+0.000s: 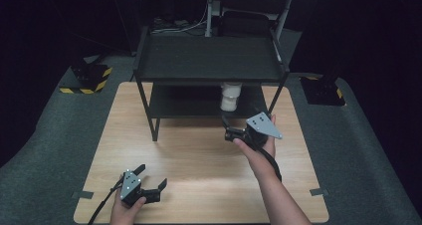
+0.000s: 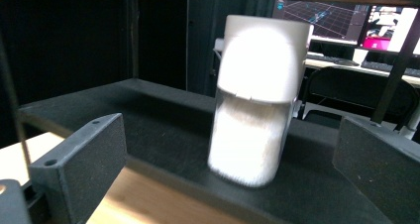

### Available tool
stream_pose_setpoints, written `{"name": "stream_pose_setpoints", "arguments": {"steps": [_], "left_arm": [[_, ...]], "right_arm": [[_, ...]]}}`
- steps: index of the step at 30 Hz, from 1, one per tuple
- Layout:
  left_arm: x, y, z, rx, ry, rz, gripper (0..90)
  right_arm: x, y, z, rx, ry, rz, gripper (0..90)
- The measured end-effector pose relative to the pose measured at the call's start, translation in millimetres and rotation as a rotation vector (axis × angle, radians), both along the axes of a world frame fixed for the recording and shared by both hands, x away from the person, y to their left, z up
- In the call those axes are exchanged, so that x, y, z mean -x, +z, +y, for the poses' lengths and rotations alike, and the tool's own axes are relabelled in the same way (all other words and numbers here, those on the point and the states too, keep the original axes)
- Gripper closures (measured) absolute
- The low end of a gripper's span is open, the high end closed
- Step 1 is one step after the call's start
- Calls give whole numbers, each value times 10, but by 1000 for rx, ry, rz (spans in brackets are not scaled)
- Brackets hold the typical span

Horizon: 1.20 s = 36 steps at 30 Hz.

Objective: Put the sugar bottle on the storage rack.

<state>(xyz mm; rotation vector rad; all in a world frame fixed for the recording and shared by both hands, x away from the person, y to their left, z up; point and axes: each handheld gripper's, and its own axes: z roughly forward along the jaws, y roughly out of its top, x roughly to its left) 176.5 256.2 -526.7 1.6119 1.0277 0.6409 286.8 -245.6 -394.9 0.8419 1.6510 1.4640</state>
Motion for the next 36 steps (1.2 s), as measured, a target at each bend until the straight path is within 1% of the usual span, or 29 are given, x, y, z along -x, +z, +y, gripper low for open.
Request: {"name": "stream_pose_setpoints", "arguments": {"steps": [1, 3, 4, 5, 8, 10, 11, 15, 17, 19, 21, 22, 23, 28, 31, 32, 36], "left_arm": [[0, 0, 0, 0, 0, 0, 5], [1, 0, 0, -1, 0, 0, 5], [1, 0, 0, -1, -1, -1, 5], [2, 0, 0, -2, -1, -1, 5], [2, 0, -2, -2, -1, -1, 5], [3, 0, -3, -2, 0, -2, 4], [3, 0, -3, -2, 0, -2, 4], [3, 0, -5, -4, 0, -2, 5], [4, -1, -6, -4, 0, -3, 5], [5, -1, -7, -5, 0, -4, 5], [6, -2, -7, -6, -1, -5, 5], [8, -4, -7, -6, -2, -7, 4], [8, -4, -7, -6, -2, -7, 4], [19, -11, -12, -14, -5, -17, 4], [21, -14, -14, -12, -5, -19, 5], [22, -13, -14, -14, -6, -19, 5], [28, -15, -20, -16, -3, -22, 5]], "right_arm": [[0, 0, 0, 0, 0, 0, 0], [76, -52, -33, -1, 4, -5, 0], [143, -96, -67, -5, 6, -4, 0], [143, -96, -67, -5, 6, -4, 0], [237, -162, -127, -19, 10, 1, 0], [326, -227, -169, -14, 3, 2, 0], [326, -227, -169, -14, 3, 2, 0], [470, -371, -269, 5, 4, 5, 0], [496, -399, -291, 5, 5, 9, 0], [576, -493, -362, 11, 7, 16, 0], [596, -513, -374, 12, 4, 20, 0], [646, -580, -418, 18, -1, 26, 0], [646, -580, -418, 18, -1, 26, 0], [742, -720, -525, 22, -18, 47, 0], [794, -809, -607, 46, -30, 72, 0], [794, -809, -607, 46, -30, 72, 0], [853, -936, -699, 59, -55, 114, 0]]}}
